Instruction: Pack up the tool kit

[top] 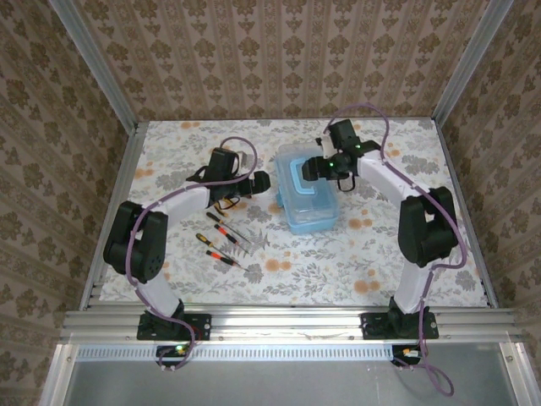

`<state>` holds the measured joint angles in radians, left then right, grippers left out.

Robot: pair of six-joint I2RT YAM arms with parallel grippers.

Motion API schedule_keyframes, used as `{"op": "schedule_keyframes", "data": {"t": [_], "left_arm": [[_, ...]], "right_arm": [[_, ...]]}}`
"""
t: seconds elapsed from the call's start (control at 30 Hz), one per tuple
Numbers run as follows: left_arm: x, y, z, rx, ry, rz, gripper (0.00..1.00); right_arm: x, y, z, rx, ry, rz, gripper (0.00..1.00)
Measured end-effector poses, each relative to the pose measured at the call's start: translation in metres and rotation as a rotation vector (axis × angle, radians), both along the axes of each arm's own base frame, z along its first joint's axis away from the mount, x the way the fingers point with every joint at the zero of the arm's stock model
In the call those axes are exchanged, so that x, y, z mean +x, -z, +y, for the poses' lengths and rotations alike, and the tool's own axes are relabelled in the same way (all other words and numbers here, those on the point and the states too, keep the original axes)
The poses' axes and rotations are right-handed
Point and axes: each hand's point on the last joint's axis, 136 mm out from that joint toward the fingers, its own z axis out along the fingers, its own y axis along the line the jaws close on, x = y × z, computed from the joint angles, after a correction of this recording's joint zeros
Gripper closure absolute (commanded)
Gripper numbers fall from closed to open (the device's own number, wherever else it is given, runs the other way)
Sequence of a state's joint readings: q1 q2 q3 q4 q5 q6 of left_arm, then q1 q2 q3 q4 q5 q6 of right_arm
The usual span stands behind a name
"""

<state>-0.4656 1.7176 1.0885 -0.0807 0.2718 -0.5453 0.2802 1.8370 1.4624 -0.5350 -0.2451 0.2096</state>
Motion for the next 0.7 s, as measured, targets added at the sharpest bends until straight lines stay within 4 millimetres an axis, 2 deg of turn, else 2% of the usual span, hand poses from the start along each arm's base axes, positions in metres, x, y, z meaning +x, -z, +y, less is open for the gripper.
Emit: {"op": "schedule_keyframes", "data": {"t": [0.37,0.53,0.7], "left_arm": [[0.002,-0.019,-0.021,-0.074,0.039,-0.040,0.00],[0.009,-0.046,-0.040,-0.204,0.074,-0.097,0.00],[0.015,-0.082,-0.059,-0.365,0.112,-0.170,0.00]], "right_arm": [[-0.001,-0.007,-0.010,0.222,0.039,-0.001,0.34],[0.000,-0.009,-0.007,0.268,0.039,-0.006,0.34],[0.001,-0.009,-0.007,0.289,0.037,-0.007,0.33]]}}
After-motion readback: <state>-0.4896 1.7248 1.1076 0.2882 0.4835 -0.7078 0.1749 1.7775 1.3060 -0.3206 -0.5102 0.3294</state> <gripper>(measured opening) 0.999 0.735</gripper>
